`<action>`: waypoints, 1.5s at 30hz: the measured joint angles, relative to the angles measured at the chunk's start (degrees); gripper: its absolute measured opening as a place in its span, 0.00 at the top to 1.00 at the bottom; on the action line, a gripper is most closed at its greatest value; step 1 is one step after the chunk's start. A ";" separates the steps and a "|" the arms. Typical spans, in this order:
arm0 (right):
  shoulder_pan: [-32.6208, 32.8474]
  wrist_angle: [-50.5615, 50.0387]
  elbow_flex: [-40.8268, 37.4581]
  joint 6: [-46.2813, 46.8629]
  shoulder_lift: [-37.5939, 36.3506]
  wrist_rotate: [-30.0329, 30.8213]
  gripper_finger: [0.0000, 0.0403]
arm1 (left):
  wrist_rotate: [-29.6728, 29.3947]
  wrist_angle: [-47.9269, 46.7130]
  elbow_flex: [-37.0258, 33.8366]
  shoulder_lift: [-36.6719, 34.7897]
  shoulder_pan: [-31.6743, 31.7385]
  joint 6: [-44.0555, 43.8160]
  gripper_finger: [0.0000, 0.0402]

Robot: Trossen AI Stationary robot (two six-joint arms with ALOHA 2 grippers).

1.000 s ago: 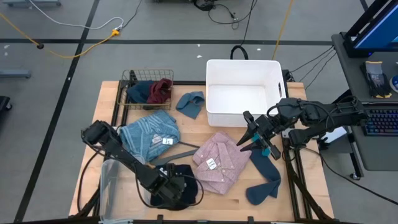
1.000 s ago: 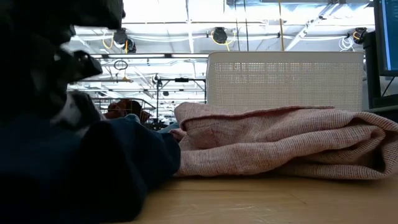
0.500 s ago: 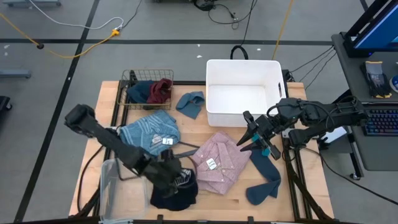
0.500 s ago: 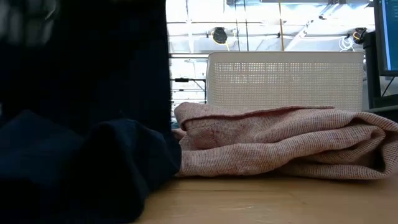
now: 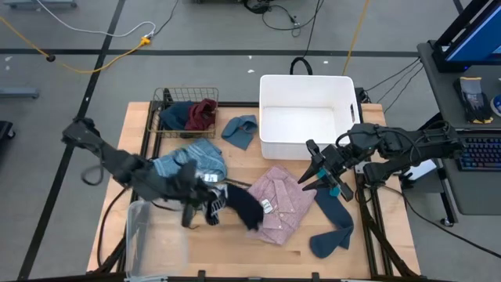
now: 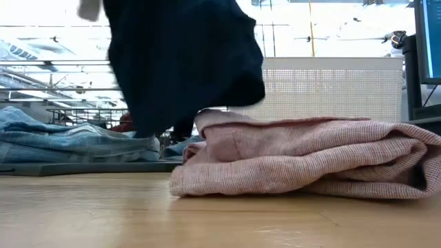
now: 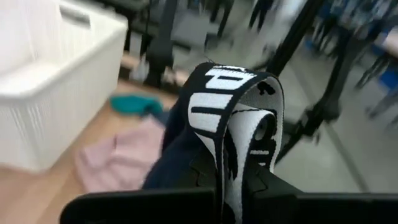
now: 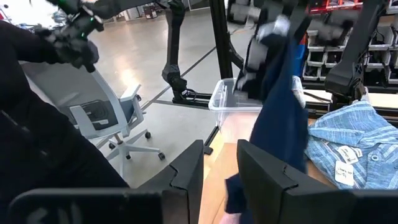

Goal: Pick & Place Cloths
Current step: Put the dark blue boxers into the black basket

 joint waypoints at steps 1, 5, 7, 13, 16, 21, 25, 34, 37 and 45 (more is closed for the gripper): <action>0.01 0.00 0.00 0.00 0.00 0.00 0.78 | -0.53 1.34 0.00 -1.00 0.00 0.21 1.00; 0.00 0.00 0.00 -0.02 0.00 0.00 0.78 | -3.07 7.55 0.00 -4.42 0.02 0.15 1.00; 0.01 0.00 0.00 -0.02 0.00 0.00 0.78 | -3.52 11.54 0.00 -5.63 0.02 0.18 1.00; 0.02 0.02 0.00 -0.02 0.00 0.00 0.78 | 4.17 21.75 0.06 -8.35 0.02 -1.55 1.00; 0.01 0.02 0.00 -0.33 0.00 0.02 0.78 | 8.91 22.62 0.09 -9.05 -0.02 -1.93 1.00; 0.02 0.02 -0.02 -0.44 0.00 0.02 0.78 | 13.40 22.05 0.09 -9.04 -0.04 -2.02 1.00; 0.02 0.03 -0.04 -0.45 0.02 0.02 0.78 | 14.59 20.63 0.09 -9.03 -0.04 -2.34 1.00; 0.01 0.03 -0.04 -0.44 0.01 0.04 0.78 | 9.05 19.23 0.09 -8.96 0.09 -6.23 1.00; 0.00 0.04 -0.04 -0.46 0.02 0.04 0.78 | 6.72 19.28 0.09 -9.02 0.22 -6.48 1.00; 0.00 0.04 -0.04 -0.61 0.02 0.03 0.78 | 3.73 19.04 0.09 -9.01 0.20 -5.92 1.00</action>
